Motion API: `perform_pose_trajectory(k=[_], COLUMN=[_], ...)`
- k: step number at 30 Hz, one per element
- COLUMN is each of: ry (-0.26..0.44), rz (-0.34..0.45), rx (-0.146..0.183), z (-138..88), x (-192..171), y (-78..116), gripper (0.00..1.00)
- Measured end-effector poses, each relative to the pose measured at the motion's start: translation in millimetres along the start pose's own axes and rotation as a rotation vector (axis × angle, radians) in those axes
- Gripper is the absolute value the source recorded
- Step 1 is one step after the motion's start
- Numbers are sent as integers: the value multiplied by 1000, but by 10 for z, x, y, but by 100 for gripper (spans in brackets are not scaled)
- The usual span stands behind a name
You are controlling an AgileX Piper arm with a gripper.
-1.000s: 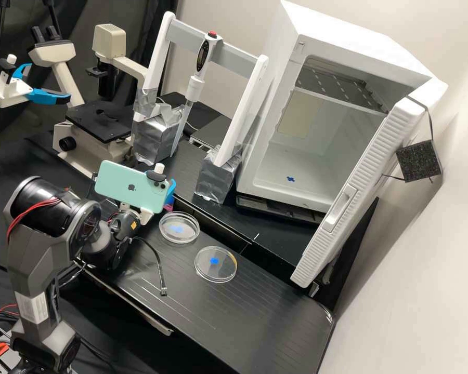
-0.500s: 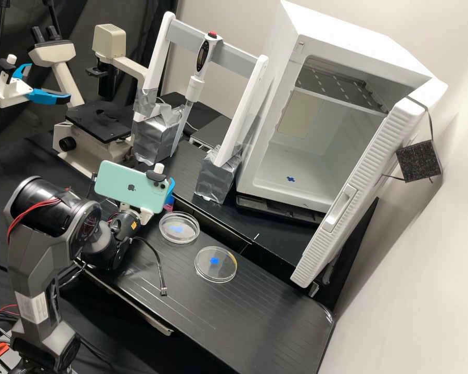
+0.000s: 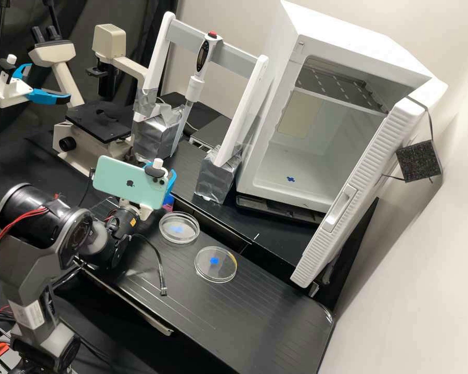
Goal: Open the bottle
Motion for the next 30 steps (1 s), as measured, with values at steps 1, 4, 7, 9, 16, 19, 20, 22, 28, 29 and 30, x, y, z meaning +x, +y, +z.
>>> perform_pose_trajectory(k=[1, 4, 7, 9, 16, 19, 20, 22, 28, 29, 30], ry=[9, 24, 21, 15, 10, 6, 6, 1, -19, -25, -27], rz=[1, -5, -9, -9, -27, -32, -31, -36, -57, -63, -71], rx=[0, 1, 3, 2, -18, -17, -17, -17, -16, -16, -15], z=[-24, -63, -72, -75, -61, -39, -38, -19, 32, 46, 53], x=[-14, -81, -165, -222, -464, -557, -571, -602, -609, -607, -607], y=[1, -12, -39, -58, -120, -142, -144, -162, -214, -227, -245], gripper=[0, 0, 0, 0, 0, 0, 0, 0, 0, 0, 0])
